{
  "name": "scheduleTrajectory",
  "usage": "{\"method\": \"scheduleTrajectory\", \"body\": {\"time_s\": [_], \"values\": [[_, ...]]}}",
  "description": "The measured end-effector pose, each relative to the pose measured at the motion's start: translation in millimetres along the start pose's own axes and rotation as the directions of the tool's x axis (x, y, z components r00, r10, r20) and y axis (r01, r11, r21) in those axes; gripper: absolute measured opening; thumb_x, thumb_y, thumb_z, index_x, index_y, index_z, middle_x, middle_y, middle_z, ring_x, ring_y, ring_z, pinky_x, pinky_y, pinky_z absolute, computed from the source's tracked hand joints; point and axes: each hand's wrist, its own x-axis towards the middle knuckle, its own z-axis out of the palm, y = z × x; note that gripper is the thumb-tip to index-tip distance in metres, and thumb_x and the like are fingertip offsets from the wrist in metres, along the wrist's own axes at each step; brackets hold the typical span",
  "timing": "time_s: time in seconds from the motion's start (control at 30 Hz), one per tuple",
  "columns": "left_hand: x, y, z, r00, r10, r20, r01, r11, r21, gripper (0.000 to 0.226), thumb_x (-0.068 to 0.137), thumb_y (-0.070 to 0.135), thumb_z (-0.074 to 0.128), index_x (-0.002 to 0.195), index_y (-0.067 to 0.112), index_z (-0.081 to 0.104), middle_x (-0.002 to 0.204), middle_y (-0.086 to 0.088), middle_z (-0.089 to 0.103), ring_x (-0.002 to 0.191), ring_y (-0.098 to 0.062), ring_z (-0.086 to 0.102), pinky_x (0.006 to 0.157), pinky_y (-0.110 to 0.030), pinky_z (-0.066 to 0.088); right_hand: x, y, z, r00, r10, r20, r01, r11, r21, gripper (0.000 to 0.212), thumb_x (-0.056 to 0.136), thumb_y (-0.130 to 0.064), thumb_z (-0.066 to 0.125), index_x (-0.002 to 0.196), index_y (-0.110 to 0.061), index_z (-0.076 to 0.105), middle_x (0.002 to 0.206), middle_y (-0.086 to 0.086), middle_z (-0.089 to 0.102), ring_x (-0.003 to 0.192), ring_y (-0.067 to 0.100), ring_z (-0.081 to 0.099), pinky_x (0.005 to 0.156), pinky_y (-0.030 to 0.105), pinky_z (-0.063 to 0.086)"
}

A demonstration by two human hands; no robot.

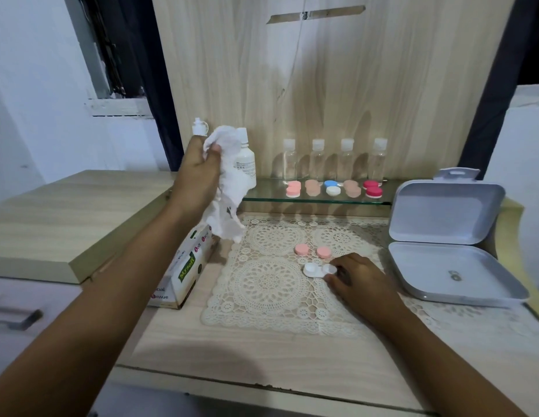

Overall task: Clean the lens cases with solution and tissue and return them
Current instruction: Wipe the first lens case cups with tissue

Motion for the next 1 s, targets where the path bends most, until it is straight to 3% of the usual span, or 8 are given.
{"method": "scheduleTrajectory", "body": {"time_s": [0.03,0.13,0.3,0.4,0.53,0.63,0.83,1.0], "values": [[-1,4,3,1.0,-0.016,0.016,0.016,0.999,-0.035,0.013,0.101,0.025,0.036,0.104,0.019,0.046,0.081,0.007,0.053,0.068,-0.003,0.052,0.059,-0.01,0.044,0,0,0,1.0,-0.001,0.001,0.001,1.0,0.0,0.025,0.089,-0.032,0.056,0.109,-0.018,0.062,0.109,0.0,0.062,0.1,0.017,0.051,0.072,0.024,0.03],[-10,2,17,0.991,-0.061,0.123,0.072,0.993,-0.09,0.019,0.098,0.031,0.041,0.108,0.019,0.052,0.099,-0.008,0.064,0.087,-0.023,0.063,0.082,-0.037,0.052,-1,0,0,1.0,-0.003,0.004,0.003,1.0,-0.005,0.026,0.089,-0.032,0.056,0.11,-0.018,0.062,0.11,0.0,0.062,0.1,0.017,0.051,0.072,0.024,0.031],[-49,-25,48,0.924,-0.182,0.336,0.203,0.979,-0.026,0.032,0.098,0.035,0.042,0.122,0.015,0.049,0.099,-0.005,0.063,0.078,-0.017,0.062,0.066,-0.028,0.053,0,0,0,1.0,-0.004,0.005,0.004,1.0,-0.006,0.026,0.089,-0.032,0.056,0.11,-0.018,0.062,0.109,0.0,0.061,0.099,0.017,0.051,0.072,0.024,0.031],[-69,-47,60,0.865,-0.202,0.459,0.118,0.972,0.204,0.032,0.099,0.031,0.041,0.123,0.011,0.047,0.099,-0.001,0.054,0.071,-0.007,0.052,0.046,-0.014,0.044,-1,0,0,1.0,-0.003,0.004,0.003,1.0,0.0,0.026,0.088,-0.032,0.057,0.109,-0.017,0.062,0.108,0.0,0.062,0.099,0.018,0.052,0.073,0.024,0.031],[-82,-78,61,0.762,-0.205,0.615,-0.167,0.855,0.492,0.037,0.095,0.039,0.045,0.125,0.017,0.048,0.121,-0.003,0.044,0.103,-0.014,0.046,0.079,-0.024,0.038,-1,0,0,1.0,-0.007,0.003,0.007,1.0,-0.003,0.026,0.088,-0.031,0.058,0.11,-0.017,0.062,0.109,0.0,0.061,0.1,0.018,0.052,0.075,0.024,0.033],[-82,-87,57,0.704,-0.219,0.675,-0.329,0.742,0.584,0.045,0.093,0.041,0.047,0.132,0.018,0.045,0.127,-0.002,0.038,0.121,-0.018,0.034,0.099,-0.032,0.031,0,0,1,1.0,-0.006,0.005,0.006,1.0,0.003,0.027,0.088,-0.031,0.058,0.111,-0.016,0.062,0.11,0.001,0.061,0.101,0.019,0.051,0.078,0.026,0.036],[-74,-94,65,0.77,-0.062,0.635,-0.373,0.764,0.527,0.024,0.094,0.018,0.047,0.114,0.008,0.058,0.116,-0.003,0.042,0.111,-0.019,0.042,0.095,-0.03,0.036,0,1,1,1.0,-0.015,-0.001,0.015,1.0,0.0,0.027,0.088,-0.031,0.058,0.111,-0.016,0.062,0.11,0.0,0.062,0.101,0.018,0.052,0.079,0.025,0.036],[-71,-69,82,0.833,0.018,0.553,-0.191,0.947,0.257,0.008,0.095,0.018,0.05,0.094,0.02,0.057,0.094,0.007,0.053,0.085,-0.007,0.049,0.066,-0.008,0.034,0,0,-1,1.0,-0.016,0.0,0.016,1.0,-0.003,0.027,0.088,-0.031,0.057,0.111,-0.017,0.062,0.11,0.0,0.062,0.101,0.019,0.052,0.078,0.026,0.037]]}}
